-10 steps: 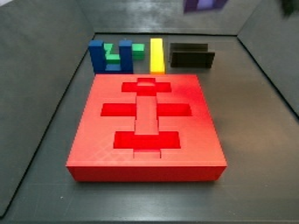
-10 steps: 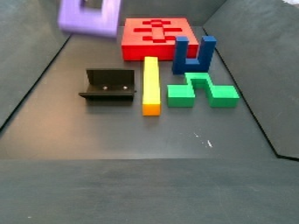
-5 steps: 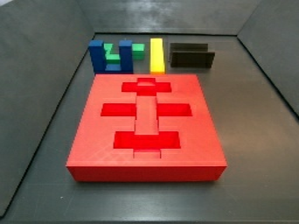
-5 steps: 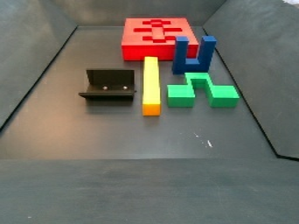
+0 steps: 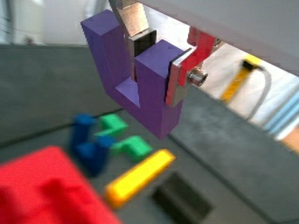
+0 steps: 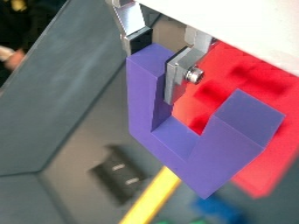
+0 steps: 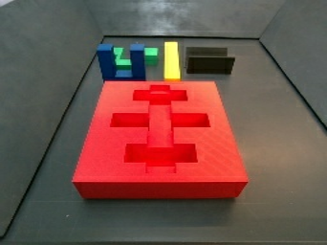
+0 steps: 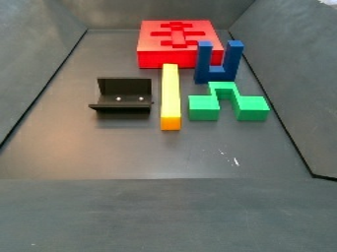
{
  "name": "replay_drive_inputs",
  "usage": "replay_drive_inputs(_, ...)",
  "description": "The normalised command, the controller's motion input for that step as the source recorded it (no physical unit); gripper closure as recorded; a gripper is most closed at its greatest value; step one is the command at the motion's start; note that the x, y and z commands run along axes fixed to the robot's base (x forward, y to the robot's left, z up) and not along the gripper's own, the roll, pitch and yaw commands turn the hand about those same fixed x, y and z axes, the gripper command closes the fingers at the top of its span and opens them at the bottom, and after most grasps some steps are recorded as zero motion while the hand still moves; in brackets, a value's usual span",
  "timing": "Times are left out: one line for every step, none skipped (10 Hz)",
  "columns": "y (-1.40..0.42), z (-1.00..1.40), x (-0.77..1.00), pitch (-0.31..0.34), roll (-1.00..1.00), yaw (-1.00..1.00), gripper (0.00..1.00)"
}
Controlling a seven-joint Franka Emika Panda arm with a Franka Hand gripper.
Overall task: Pick up the purple object. Move up. Place the purple object on the fixture. Regrasp the purple object. Move to above the board. Insert the purple object.
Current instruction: Move to above the board, then insert the purple object.
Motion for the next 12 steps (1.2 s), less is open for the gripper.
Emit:
replay_drive_inputs(-0.54, 0.11, -0.61, 0.209, -1.0, -0.05, 1.0)
replay_drive_inputs(-0.28, 0.05, -0.34, 0.208, -1.0, -0.04, 1.0)
replay_drive_inputs(-0.13, 0.04, -0.17, 0.191, -1.0, -0.02, 1.0)
replay_drive_inputs(-0.07, 0.02, -0.14, 0.164, -1.0, -0.01, 1.0)
replay_drive_inputs(-0.03, 0.01, -0.12, 0.116, -0.89, 0.0, 1.0)
replay_drive_inputs(0.01, 0.01, -0.09, 0.043, -0.59, 0.0, 1.0)
replay_drive_inputs(0.01, 0.0, -0.07, -0.001, -0.35, 0.0, 1.0)
replay_drive_inputs(0.01, 0.0, -0.05, -0.009, -0.23, 0.0, 1.0)
replay_drive_inputs(0.0, 0.0, 0.02, 0.0, 0.0, 0.0, 1.0)
replay_drive_inputs(-0.03, -0.27, 0.0, -0.146, -0.2, 0.0, 1.0)
replay_drive_inputs(-0.22, -0.45, 0.0, -0.211, -0.23, 0.0, 1.0)
replay_drive_inputs(-0.37, -0.4, 0.05, -0.204, -0.25, 0.01, 1.0)
